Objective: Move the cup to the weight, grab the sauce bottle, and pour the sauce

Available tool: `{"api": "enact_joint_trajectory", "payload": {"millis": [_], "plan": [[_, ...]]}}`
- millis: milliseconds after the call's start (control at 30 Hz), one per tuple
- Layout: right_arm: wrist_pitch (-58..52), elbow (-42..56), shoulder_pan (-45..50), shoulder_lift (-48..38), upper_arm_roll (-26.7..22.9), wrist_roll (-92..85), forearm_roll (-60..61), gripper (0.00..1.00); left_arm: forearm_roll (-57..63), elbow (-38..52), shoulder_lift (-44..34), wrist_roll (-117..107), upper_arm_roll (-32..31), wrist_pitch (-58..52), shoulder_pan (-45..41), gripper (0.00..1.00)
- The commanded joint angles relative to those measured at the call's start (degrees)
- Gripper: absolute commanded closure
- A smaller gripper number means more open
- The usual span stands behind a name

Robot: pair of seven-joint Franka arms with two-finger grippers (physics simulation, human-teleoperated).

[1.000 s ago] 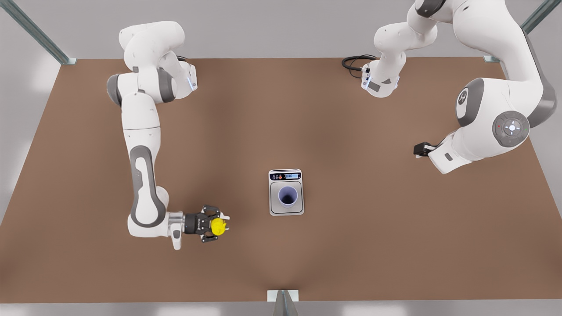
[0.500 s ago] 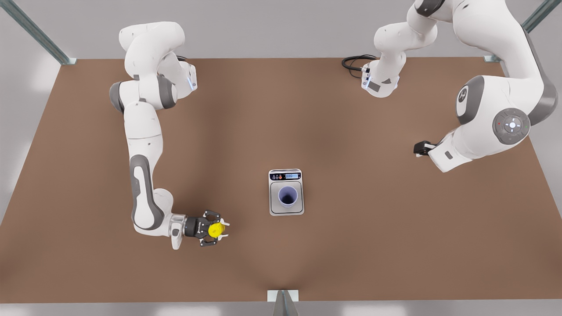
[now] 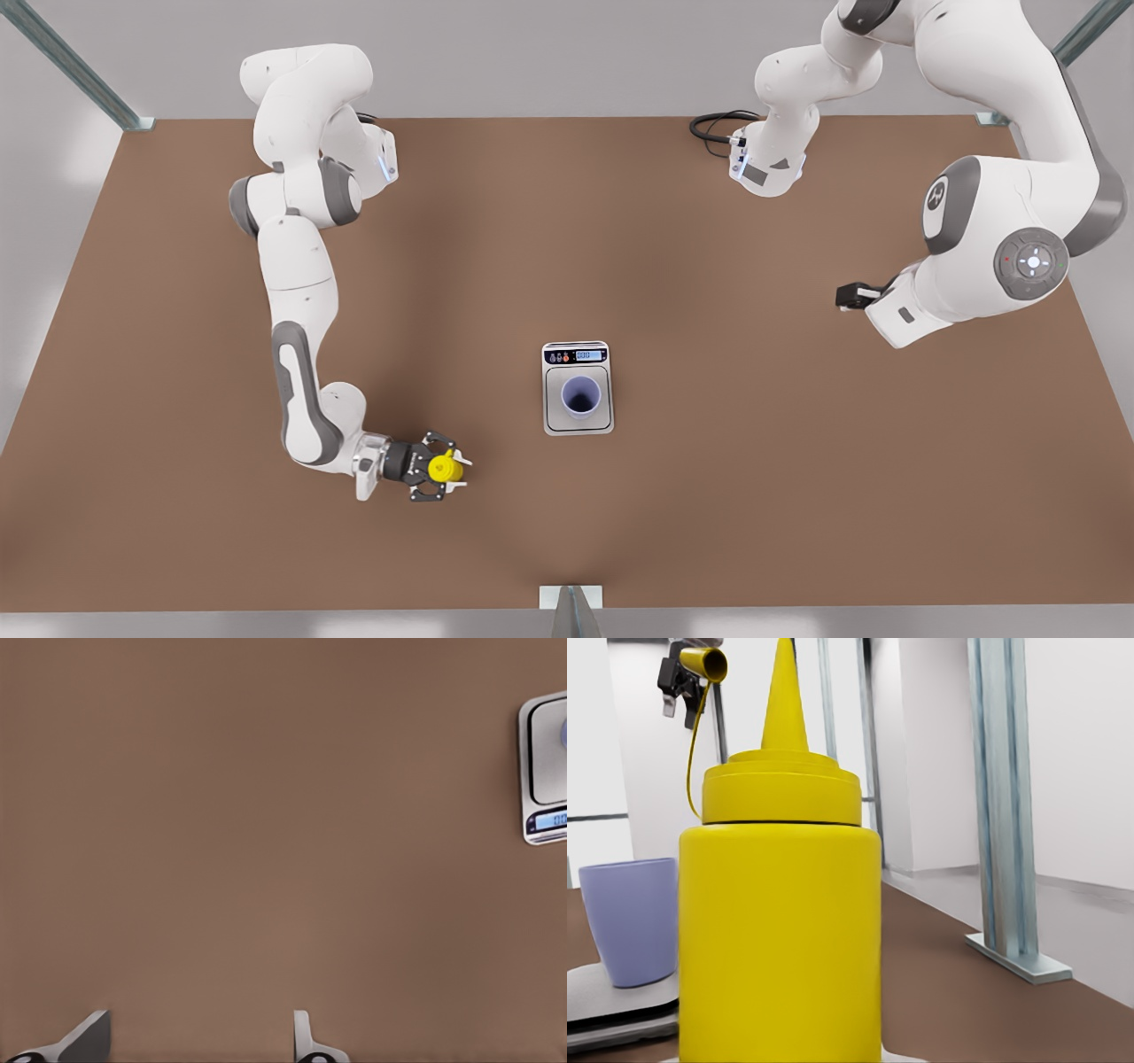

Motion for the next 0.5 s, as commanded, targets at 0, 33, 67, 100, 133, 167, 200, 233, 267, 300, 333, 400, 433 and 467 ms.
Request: {"api": "enact_joint_trajectory", "payload": {"millis": [0, 33, 67, 100, 133, 167, 200, 233, 267, 300, 333, 400, 433, 467], "plan": [[0.8, 0.04, -0.01, 0.39, 0.5, -8.62, 0.22, 0.51, 0.04, 0.02, 0.02, -1.21, -0.05, -0.57, 0.01, 0.0], [0.8, 0.04, -0.01, 0.39, 0.68, -8.62, 0.22, 0.51, 0.04, 0.02, 0.02, -1.21, -0.05, -0.57, 0.01, 0.0], [0.8, -0.04, -0.01, 0.56, 0.68, -8.62, 0.22, 0.51, 0.04, 0.02, 0.02, -1.21, -0.05, -0.49, 0.01, 0.0], [0.8, 0.04, -0.01, 0.82, 0.68, -8.62, 0.22, 0.51, 0.04, 0.02, -0.07, -1.21, -0.05, -0.57, 0.01, 0.0], [0.8, -0.04, -0.01, 0.91, 0.68, -8.53, 0.22, 0.51, 0.04, 0.02, -0.07, -1.21, -0.05, -0.57, -0.08, 0.0], [0.8, 0.04, -0.01, 1.0, 0.68, -8.53, 0.22, 0.51, 0.04, 0.02, -0.07, -1.21, -0.05, -0.57, -0.25, 0.0], [0.8, 0.04, -0.01, 1.09, 0.86, -8.53, 0.22, 0.51, 0.04, 0.02, 0.02, -1.21, -0.05, -0.57, -0.25, 0.0], [0.8, -0.04, -0.01, 1.18, 0.86, -8.53, 0.22, 0.51, 0.04, 0.02, -0.07, -1.21, -0.05, -0.57, -0.25, 0.0], [0.8, 0.04, -0.01, 1.09, 0.86, -8.44, 0.22, 0.51, 0.04, 0.02, 0.02, -1.21, -0.05, -0.57, -0.25, 0.0], [0.8, 0.04, -0.09, 1.0, 1.21, -8.09, 0.22, 0.4, 0.04, 0.02, -0.07, -1.21, -0.05, -0.57, -0.25, 0.0], [0.8, 0.04, -0.18, 0.91, 1.21, -7.91, 0.22, 0.02, 0.13, 0.02, -0.07, -1.3, -0.05, -0.57, -0.34, 0.0], [0.8, -0.04, -0.62, 1.0, 1.82, -7.91, 0.22, 0.0, 0.13, 0.02, -0.16, -1.3, -0.05, -0.57, -0.43, 0.0], [0.8, 0.04, -0.8, 1.0, 2.09, -7.91, 0.22, 0.0, 0.13, 0.02, -0.16, -1.3, -0.05, -0.57, -0.43, 0.0], [0.8, -0.04, -0.89, 1.0, 2.09, -7.91, 0.22, 0.0, 0.13, 0.02, -0.16, -1.3, -0.14, -0.57, -0.52, 0.0]]}}
